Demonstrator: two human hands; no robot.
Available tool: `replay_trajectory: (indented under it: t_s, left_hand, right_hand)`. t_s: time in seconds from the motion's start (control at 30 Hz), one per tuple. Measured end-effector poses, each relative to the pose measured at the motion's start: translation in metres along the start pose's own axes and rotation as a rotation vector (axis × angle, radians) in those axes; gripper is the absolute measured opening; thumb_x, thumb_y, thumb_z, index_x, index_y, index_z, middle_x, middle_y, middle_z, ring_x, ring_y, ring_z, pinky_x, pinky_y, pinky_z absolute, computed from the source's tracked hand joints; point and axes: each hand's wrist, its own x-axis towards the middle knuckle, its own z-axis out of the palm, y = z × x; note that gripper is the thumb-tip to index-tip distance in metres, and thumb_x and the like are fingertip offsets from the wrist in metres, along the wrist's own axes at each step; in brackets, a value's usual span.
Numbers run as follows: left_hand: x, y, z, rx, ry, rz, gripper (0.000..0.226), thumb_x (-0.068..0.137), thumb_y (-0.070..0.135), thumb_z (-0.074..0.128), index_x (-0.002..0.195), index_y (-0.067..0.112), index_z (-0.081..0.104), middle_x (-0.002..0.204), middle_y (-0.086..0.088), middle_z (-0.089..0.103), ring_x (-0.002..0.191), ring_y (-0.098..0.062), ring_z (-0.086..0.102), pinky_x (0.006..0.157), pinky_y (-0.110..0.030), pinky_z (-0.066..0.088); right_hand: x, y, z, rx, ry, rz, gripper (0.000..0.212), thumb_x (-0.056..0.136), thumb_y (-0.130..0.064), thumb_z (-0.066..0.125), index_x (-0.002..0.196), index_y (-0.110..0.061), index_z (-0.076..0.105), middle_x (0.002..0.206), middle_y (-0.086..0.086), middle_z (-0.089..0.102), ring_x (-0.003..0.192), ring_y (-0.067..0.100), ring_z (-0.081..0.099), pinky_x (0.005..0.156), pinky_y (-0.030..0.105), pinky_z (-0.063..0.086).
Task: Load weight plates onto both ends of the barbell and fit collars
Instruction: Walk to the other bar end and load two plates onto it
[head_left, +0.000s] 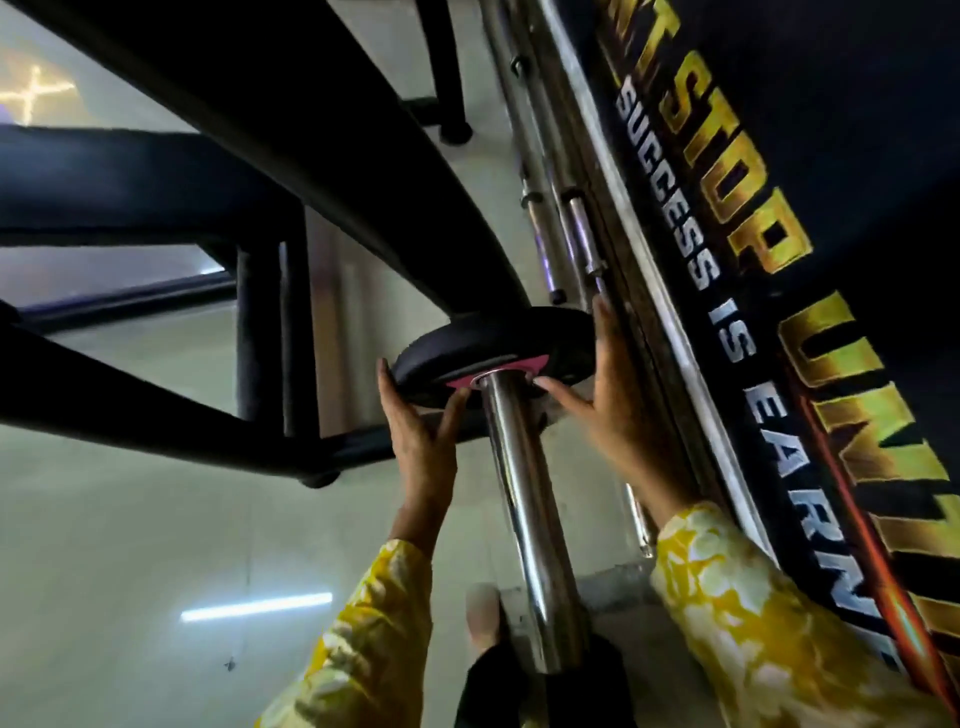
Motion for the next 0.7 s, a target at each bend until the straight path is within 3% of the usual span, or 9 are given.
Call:
replay_trajectory:
  t_s: [0.1,0.17,0.27,0.33,0.43,0.5,0.6,0.7]
  left_hand:
    - [0.025,-0.015,-0.004,-0.101,-0.032,-0.081,0.073,0.071,0.011,0.079,0.133,0.004,0.040,0.121,-0.001,0.058,0.105,-0.005,0.059,0.083,-0.013,0.046]
    - [0.035,-0.017,-0.010,-0.099,-0.050,-0.086,0.061,0.061,0.012,0.083,0.113,0.001,0.054,0.099,-0.001,0.065,0.088,-0.001,0.063,0.073,-0.013,0.049]
    - [0.038,-0.015,-0.014,-0.063,-0.065,-0.035,0.045,0.058,0.016,0.082,0.096,0.020,0.058,0.083,0.015,0.066,0.080,0.007,0.062,0.069,-0.012,0.048]
    - [0.035,-0.012,-0.013,-0.031,-0.067,-0.003,0.046,0.059,0.022,0.082,0.093,0.032,0.054,0.083,0.026,0.065,0.081,0.010,0.060,0.070,-0.013,0.048]
    - [0.031,-0.006,-0.016,-0.011,-0.059,0.004,0.046,0.057,0.028,0.082,0.090,0.034,0.051,0.080,0.027,0.063,0.077,0.011,0.058,0.072,-0.015,0.049]
    - [0.030,-0.005,-0.019,0.018,-0.079,0.027,0.044,0.059,0.025,0.082,0.088,0.035,0.050,0.078,0.030,0.062,0.074,0.011,0.057,0.071,-0.019,0.051]
    - [0.023,-0.006,-0.026,0.072,-0.102,0.060,0.045,0.061,0.022,0.085,0.086,0.036,0.050,0.078,0.032,0.061,0.073,0.009,0.056,0.072,-0.029,0.052]
    - [0.009,-0.009,-0.031,0.096,-0.111,0.084,0.042,0.063,0.024,0.085,0.087,0.028,0.051,0.076,0.022,0.062,0.071,0.001,0.057,0.070,-0.035,0.053]
  right_hand:
    - [0.021,0.024,0.002,0.175,-0.056,0.092,0.080,0.067,-0.031,0.077,0.132,0.000,0.041,0.131,0.002,0.044,0.122,0.000,0.037,0.106,0.012,0.028]
    - [0.026,0.028,0.001,0.241,-0.064,0.166,0.073,0.059,-0.030,0.084,0.118,0.000,0.053,0.112,0.008,0.060,0.102,0.000,0.050,0.092,0.016,0.042]
    - [0.028,0.026,-0.001,0.246,-0.058,0.182,0.066,0.056,-0.018,0.086,0.106,0.011,0.054,0.100,0.025,0.063,0.091,0.014,0.053,0.079,0.017,0.043]
    - [0.028,0.024,-0.002,0.255,-0.056,0.189,0.064,0.057,-0.018,0.086,0.104,0.011,0.054,0.095,0.023,0.063,0.086,0.015,0.054,0.076,0.019,0.044]
    - [0.022,0.025,-0.003,0.256,-0.037,0.221,0.063,0.057,-0.017,0.086,0.104,0.008,0.055,0.091,0.008,0.059,0.081,-0.002,0.050,0.073,0.003,0.039]
    - [0.014,0.025,-0.002,0.268,-0.027,0.243,0.063,0.058,-0.017,0.086,0.107,0.006,0.055,0.093,0.003,0.058,0.084,-0.002,0.051,0.075,0.001,0.039]
    - [-0.002,0.024,-0.002,0.282,-0.013,0.279,0.065,0.059,-0.020,0.086,0.112,0.001,0.055,0.097,0.003,0.060,0.090,0.008,0.056,0.080,0.009,0.043]
    - [-0.019,0.024,-0.005,0.285,-0.001,0.313,0.067,0.057,-0.022,0.087,0.111,0.001,0.054,0.100,0.013,0.064,0.092,0.017,0.058,0.085,0.028,0.048]
